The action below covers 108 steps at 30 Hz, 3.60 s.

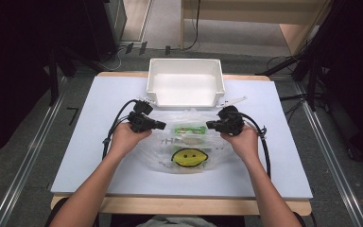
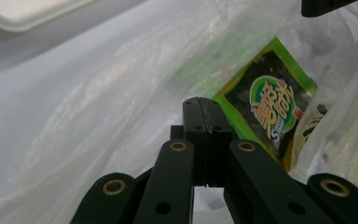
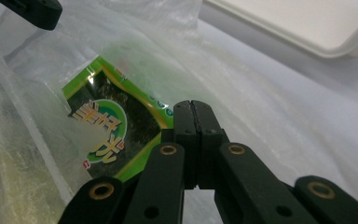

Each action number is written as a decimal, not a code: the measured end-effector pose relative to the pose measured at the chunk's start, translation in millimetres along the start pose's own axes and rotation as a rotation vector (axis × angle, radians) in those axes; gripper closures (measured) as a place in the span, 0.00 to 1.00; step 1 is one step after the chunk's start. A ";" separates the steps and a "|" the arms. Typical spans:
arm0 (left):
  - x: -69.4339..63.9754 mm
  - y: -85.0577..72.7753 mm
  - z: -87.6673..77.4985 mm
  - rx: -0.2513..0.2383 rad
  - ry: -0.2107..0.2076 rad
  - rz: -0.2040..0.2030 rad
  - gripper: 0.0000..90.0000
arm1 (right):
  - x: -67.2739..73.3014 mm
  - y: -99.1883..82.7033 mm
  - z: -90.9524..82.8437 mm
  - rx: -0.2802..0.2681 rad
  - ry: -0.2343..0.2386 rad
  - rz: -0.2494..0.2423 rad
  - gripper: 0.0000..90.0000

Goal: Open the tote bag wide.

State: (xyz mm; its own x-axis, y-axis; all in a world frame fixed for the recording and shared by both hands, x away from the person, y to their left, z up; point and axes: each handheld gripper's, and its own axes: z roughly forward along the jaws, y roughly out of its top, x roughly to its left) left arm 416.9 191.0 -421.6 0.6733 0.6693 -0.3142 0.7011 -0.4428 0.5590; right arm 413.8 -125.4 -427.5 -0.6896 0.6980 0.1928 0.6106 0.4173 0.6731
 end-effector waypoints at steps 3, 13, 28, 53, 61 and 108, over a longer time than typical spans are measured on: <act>-2.9 -9.0 7.0 0.034 0.001 0.007 1.00 | 1.8 -7.1 4.9 0.022 0.002 0.000 1.00; 9.0 -4.0 24.3 0.057 0.070 -0.022 1.00 | -1.3 -6.3 18.6 0.043 -0.054 -0.006 1.00; 30.4 5.4 32.5 0.012 0.141 -0.077 1.00 | -30.0 2.0 32.6 0.000 -0.126 0.079 1.00; 13.9 8.0 14.6 -0.021 0.086 -0.068 1.00 | -5.1 29.3 22.7 -0.036 -0.053 0.020 1.00; 3.4 10.8 14.8 -0.025 0.068 -0.047 1.00 | 4.8 42.6 43.9 -0.019 -0.018 0.000 1.00; -43.7 -67.4 17.1 0.070 -0.143 0.021 1.00 | 0.0 39.3 88.3 0.082 -0.064 0.039 1.00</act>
State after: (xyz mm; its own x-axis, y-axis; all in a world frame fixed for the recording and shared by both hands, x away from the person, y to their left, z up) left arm 344.2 181.4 -458.7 0.7109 0.5702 -0.4117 0.6979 -0.4995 0.5133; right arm 472.2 -57.6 -464.0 -0.6400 0.7493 0.1701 0.6682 0.4335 0.6046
